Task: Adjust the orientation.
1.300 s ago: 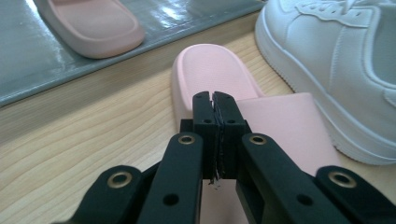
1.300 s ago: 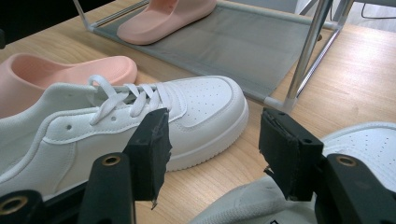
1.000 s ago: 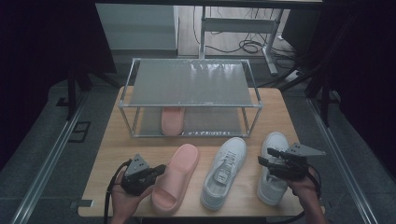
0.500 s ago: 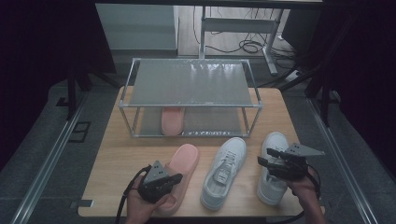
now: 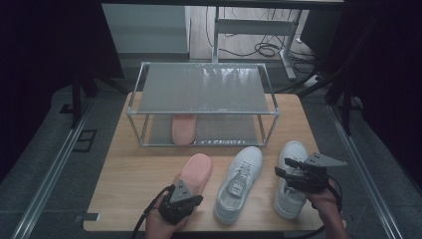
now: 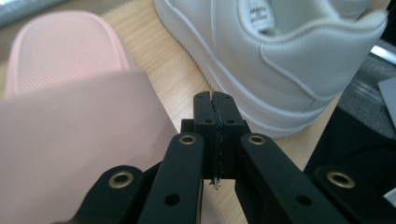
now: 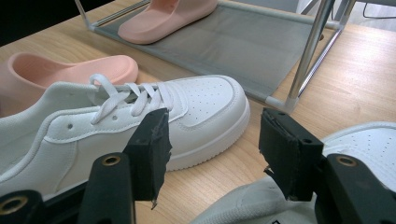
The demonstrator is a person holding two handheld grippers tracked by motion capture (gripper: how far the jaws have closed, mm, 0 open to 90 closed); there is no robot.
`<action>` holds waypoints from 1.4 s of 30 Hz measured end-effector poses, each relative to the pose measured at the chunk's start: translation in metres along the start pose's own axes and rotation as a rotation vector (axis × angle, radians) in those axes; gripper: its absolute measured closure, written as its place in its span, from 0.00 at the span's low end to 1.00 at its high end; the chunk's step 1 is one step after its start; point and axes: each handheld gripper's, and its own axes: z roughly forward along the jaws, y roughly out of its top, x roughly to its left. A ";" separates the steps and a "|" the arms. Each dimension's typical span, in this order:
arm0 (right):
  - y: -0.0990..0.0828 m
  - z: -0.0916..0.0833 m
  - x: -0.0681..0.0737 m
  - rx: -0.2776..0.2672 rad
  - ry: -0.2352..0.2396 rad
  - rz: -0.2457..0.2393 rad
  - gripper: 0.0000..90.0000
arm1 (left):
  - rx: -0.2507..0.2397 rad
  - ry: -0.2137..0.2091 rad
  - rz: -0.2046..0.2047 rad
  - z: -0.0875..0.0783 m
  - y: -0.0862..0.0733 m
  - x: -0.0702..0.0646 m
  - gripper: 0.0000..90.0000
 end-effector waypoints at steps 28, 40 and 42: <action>0.000 -0.001 0.000 0.001 -0.003 0.000 0.49 | 0.014 0.123 -0.060 -0.020 -0.025 0.017 1.00; 0.000 -0.001 0.000 0.000 -0.004 0.004 0.49 | 0.019 0.188 -0.125 -0.038 -0.035 0.049 1.00; 0.000 -0.001 -0.001 0.004 -0.005 0.002 0.49 | 0.023 0.198 -0.134 -0.040 -0.035 0.054 1.00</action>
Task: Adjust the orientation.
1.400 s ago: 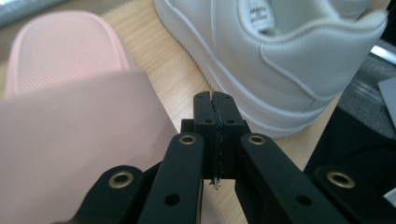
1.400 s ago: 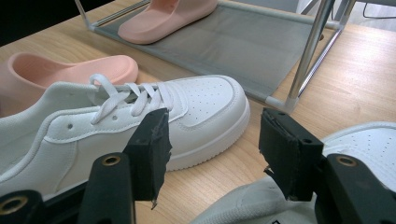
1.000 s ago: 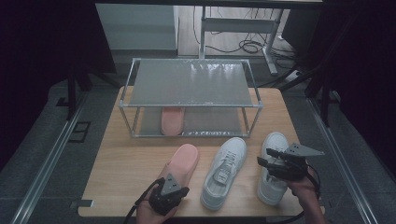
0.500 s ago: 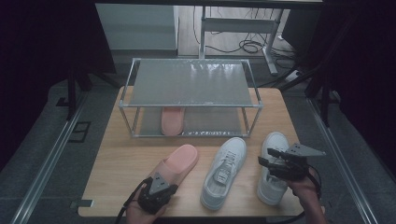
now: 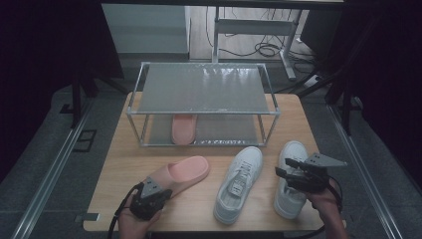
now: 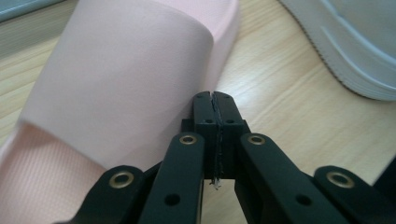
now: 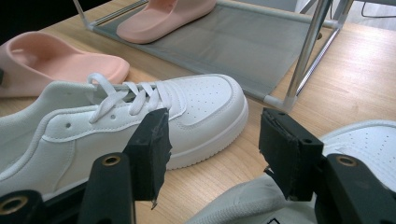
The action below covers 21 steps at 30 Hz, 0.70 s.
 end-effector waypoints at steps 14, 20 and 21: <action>-0.001 0.001 -0.001 0.000 -0.001 0.004 0.49 | 0.023 0.043 -0.050 0.002 0.007 0.038 1.00; -0.001 0.001 -0.001 -0.002 -0.001 0.005 0.49 | 0.029 0.051 -0.063 0.005 0.008 0.045 1.00; -0.001 0.001 -0.001 0.000 -0.001 0.005 0.49 | 0.025 0.049 -0.061 0.004 0.008 0.043 1.00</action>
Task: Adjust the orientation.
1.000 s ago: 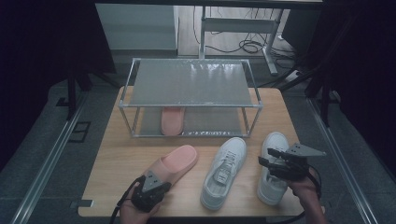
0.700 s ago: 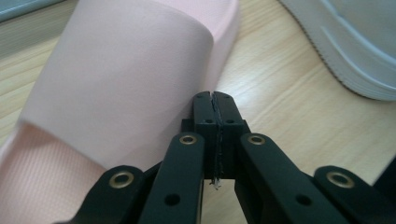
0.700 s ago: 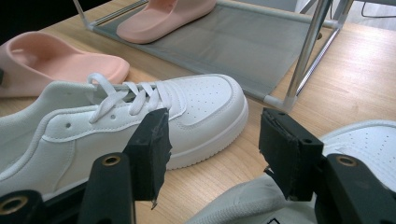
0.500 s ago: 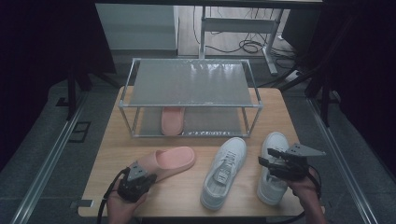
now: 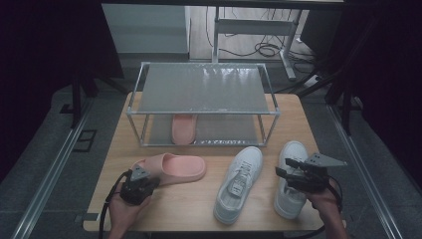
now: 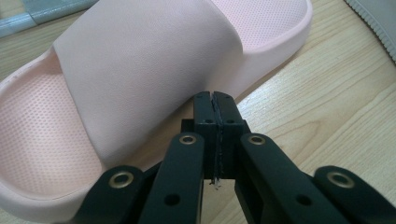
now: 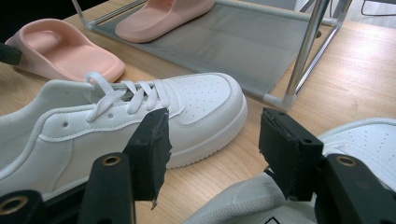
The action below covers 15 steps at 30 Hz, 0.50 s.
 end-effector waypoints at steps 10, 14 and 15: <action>0.000 0.003 0.002 0.006 0.006 -0.004 0.49 | -0.054 -0.045 0.087 0.002 0.042 -0.028 1.00; 0.000 0.002 0.001 0.004 0.005 -0.002 0.49 | -0.054 -0.056 0.114 0.015 0.069 -0.035 1.00; 0.000 0.002 0.001 0.004 0.006 0.000 0.49 | -0.051 -0.058 0.116 0.021 0.076 -0.036 1.00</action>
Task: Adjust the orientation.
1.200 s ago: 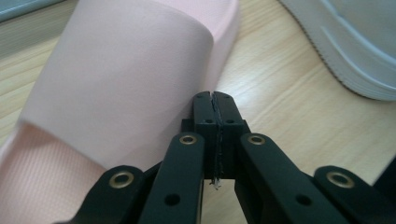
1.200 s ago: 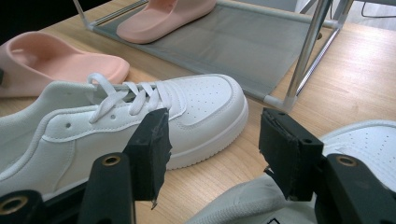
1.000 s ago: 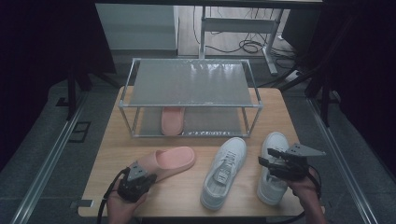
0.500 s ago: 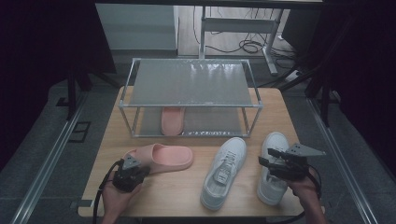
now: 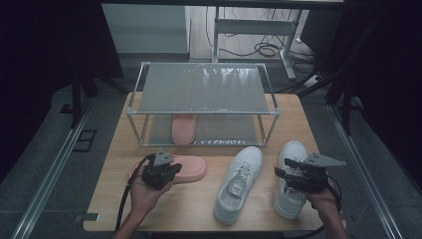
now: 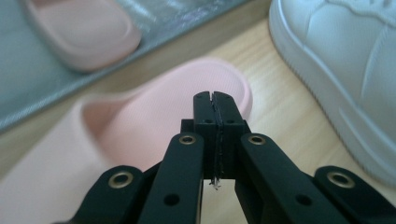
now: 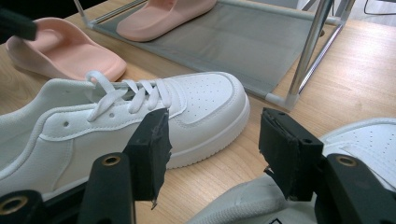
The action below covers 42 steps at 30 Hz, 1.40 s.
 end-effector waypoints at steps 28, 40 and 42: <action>0.000 -0.004 -0.004 -0.008 -0.006 0.003 0.49 | 0.192 0.010 -0.027 0.090 0.051 0.014 1.00; 0.000 -0.003 -0.004 -0.005 -0.005 0.002 0.49 | 0.243 0.033 -0.068 0.105 0.050 0.022 1.00; 0.000 -0.003 -0.004 -0.004 -0.005 0.003 0.49 | 0.255 0.033 -0.062 0.107 0.051 0.023 1.00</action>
